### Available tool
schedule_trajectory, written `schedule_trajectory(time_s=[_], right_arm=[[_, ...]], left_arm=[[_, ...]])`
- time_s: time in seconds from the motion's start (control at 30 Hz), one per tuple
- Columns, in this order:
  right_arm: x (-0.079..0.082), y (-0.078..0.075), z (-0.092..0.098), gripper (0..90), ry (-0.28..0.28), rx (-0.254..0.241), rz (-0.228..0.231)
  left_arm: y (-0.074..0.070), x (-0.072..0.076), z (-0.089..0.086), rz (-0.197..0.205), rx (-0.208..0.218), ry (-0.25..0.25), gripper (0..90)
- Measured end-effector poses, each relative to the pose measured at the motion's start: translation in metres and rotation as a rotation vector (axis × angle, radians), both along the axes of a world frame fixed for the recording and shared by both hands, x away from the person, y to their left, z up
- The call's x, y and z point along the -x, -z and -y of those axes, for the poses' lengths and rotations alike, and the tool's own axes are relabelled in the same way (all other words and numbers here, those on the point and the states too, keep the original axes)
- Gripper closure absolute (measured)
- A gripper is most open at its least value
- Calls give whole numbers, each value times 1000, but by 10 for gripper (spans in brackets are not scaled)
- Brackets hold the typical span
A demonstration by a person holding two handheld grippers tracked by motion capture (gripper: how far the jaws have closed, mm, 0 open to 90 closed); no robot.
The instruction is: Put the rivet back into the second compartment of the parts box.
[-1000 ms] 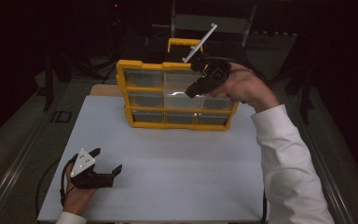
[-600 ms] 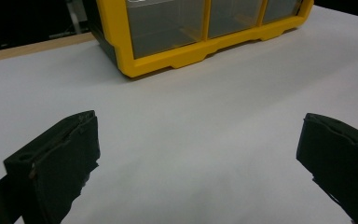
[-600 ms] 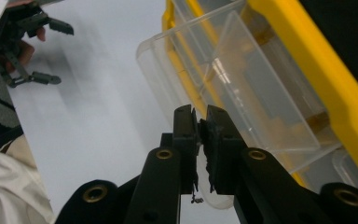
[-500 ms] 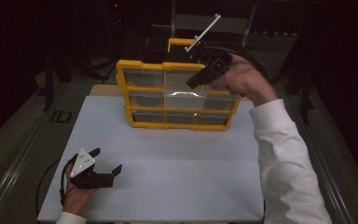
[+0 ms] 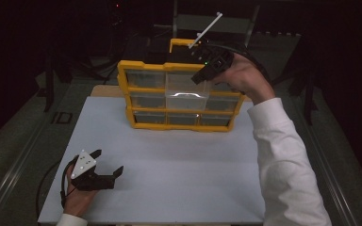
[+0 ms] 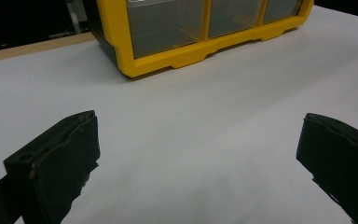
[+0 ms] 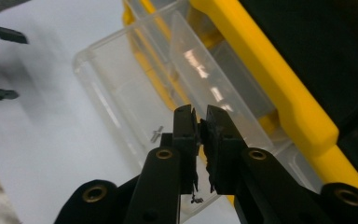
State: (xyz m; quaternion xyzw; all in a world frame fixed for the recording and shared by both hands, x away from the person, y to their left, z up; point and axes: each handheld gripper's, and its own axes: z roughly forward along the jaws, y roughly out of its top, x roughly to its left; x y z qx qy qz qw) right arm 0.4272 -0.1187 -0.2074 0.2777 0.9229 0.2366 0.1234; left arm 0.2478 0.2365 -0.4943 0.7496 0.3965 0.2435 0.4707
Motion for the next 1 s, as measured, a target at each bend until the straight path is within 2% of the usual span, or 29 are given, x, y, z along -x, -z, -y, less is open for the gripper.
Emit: schedule_trajectory(time_s=[0.27, 0.57, 0.6, 0.67, 0.7, 0.73, 0.77, 0.83, 1.0], right_arm=[[-7, 6, -4, 830, 22, 16, -3], [-11, 8, 2, 820, 47, 5, -6], [-12, 8, 3, 729, 44, -2, 0], [-10, 7, 4, 383, 37, -34, 29], [-9, 7, 5, 337, 38, -42, 20], [-9, 7, 6, 254, 38, -51, 6], [-8, 8, 6, 188, 38, -48, 10], [-7, 8, 7, 168, 39, -41, 23], [-4, 9, 15, 149, 48, -53, 19]], left_arm=[[0, 0, 0, 1, -1, 0, 2], [0, 0, 0, -1, -2, 1, 2], [0, 0, 0, 0, -2, 2, 2], [0, 0, 0, 2, 0, 2, 2], [0, 0, 0, 3, 4, 0, 2], [0, 0, 0, 2, 5, -1, 2], [0, 0, -1, 1, 2, 0, 2], [0, 0, 0, 0, -1, 2, 2], [0, 0, 0, 1, 1, -1, 2]])
